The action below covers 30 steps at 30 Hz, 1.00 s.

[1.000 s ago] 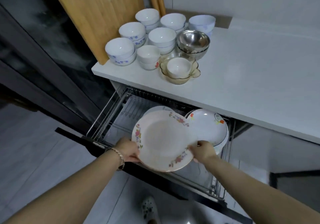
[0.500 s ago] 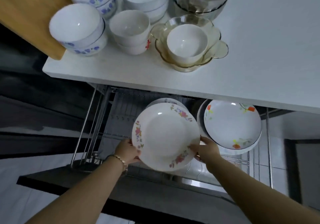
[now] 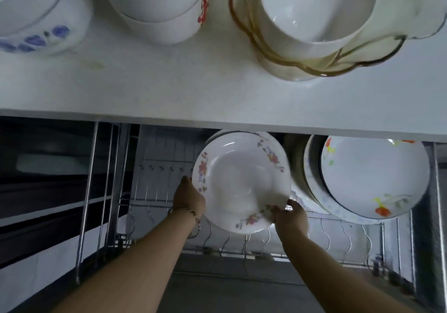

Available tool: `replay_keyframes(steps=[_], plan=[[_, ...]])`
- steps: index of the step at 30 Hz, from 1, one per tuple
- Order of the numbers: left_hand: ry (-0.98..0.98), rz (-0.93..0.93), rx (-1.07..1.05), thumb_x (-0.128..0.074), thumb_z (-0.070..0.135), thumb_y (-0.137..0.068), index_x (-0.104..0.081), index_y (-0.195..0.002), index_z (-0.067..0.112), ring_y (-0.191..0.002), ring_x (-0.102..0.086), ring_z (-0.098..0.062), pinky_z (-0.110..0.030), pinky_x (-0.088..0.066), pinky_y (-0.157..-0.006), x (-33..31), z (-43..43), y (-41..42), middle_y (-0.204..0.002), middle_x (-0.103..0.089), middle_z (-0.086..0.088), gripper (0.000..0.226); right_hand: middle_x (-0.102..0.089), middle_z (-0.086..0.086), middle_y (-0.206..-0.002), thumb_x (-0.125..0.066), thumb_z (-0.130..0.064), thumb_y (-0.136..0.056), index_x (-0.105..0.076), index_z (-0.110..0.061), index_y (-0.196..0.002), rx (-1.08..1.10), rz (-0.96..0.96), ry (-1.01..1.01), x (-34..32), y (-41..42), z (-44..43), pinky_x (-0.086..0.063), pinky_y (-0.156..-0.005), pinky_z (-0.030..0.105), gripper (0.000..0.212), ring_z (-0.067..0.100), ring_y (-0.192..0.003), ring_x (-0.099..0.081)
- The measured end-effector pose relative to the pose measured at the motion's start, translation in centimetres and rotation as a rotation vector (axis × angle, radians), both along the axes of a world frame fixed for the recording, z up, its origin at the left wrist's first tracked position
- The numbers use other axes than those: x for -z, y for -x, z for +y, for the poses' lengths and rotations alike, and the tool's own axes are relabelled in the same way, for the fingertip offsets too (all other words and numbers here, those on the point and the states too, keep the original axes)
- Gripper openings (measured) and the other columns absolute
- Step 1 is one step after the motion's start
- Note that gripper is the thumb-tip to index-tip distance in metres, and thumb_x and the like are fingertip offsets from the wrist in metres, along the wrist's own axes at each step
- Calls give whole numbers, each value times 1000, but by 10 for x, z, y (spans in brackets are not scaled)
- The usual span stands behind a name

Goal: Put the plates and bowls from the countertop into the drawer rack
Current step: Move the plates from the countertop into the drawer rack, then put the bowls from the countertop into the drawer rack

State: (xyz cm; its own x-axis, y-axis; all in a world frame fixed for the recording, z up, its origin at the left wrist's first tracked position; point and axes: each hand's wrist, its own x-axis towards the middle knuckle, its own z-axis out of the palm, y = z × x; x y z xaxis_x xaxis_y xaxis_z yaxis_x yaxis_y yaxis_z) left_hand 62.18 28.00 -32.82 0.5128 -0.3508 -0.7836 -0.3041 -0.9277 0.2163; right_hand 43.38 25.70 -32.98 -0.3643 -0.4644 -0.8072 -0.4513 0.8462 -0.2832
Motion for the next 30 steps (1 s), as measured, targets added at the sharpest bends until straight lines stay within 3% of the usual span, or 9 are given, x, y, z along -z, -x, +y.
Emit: replay_keyframes(steps=[5, 10, 14, 17, 21, 23, 26, 28, 30], plan=[[-7, -38, 66, -37, -5, -90, -38, -132, -3, -120, -54, -37, -41, -45, -102, 3, -8, 8, -130, -54, -22, 42, -71, 19, -108, -58, -10, -86, -63, -4, -113, -118, 120, 57, 1, -6, -6, -33, -68, 25, 28, 35, -102, -61], [13, -4, 100, -38, -6, -88, -27, -143, 2, -125, -51, -34, -40, -42, -105, 6, -10, 8, -139, -49, -17, 57, -70, 16, -94, -58, -14, -85, -61, -8, -112, -205, 106, 97, 0, -9, -8, -30, -54, 26, 28, 31, -84, -56], [-68, 161, 109, -36, -3, -91, -13, -147, -1, -135, -39, -33, -40, -33, -113, -6, -15, 4, -150, -33, -18, 60, -61, 21, -113, -54, -16, -89, -55, -3, -122, -269, 124, 49, -9, -8, -6, -38, -75, 30, 36, 35, -104, -54], [15, 133, 168, -41, 1, -89, -33, -138, 1, -123, -51, -34, -39, -45, -103, -36, -21, -2, -140, -44, -19, 50, -53, 20, -126, -52, -14, -90, -45, -4, -134, -353, 101, 114, -40, -16, -13, -42, -95, 34, 45, 32, -112, -53], [326, 188, 204, -48, 7, -89, -64, -108, 14, -106, -63, -26, -23, -48, -80, -112, -38, 0, -115, -67, -8, 26, -67, 5, -87, -55, -18, -89, -64, -7, -114, -399, -136, 285, -119, -25, -47, -45, -69, 26, 28, 20, -74, -61], [470, 281, 116, -52, 9, -87, -65, -86, 22, -93, -68, -26, -22, -48, -61, -153, -53, 6, -96, -70, -8, 19, -66, 8, -75, -56, -18, -89, -68, -3, -98, -252, -284, 313, -168, -22, -67, -47, -58, 25, 21, 21, -61, -59], [605, 425, -131, -52, 13, -91, -59, -108, 11, -75, -64, -24, -24, -47, -58, -203, -87, 13, -85, -62, -4, 19, -60, 15, -77, -54, -26, -91, -60, -3, -84, 37, -525, 150, -225, -13, -94, -48, -44, 20, 25, 24, -57, -55], [600, 532, -301, -52, 21, -92, -44, -129, 13, -72, -61, -23, -28, -50, -61, -222, -111, 16, -87, -57, -4, 38, -59, 17, -82, -52, -39, -90, -52, -1, -102, 128, -593, -2, -244, -9, -108, -52, -41, 20, 40, 26, -63, -59], [566, 611, -361, -52, 26, -92, -38, -131, 19, -74, -63, -26, -32, -55, -66, -234, -131, 16, -103, -58, -12, 42, -59, 19, -84, -51, -46, -89, -44, -2, -113, 162, -603, -36, -250, -8, -117, -54, -47, 26, 51, 28, -66, -60]])
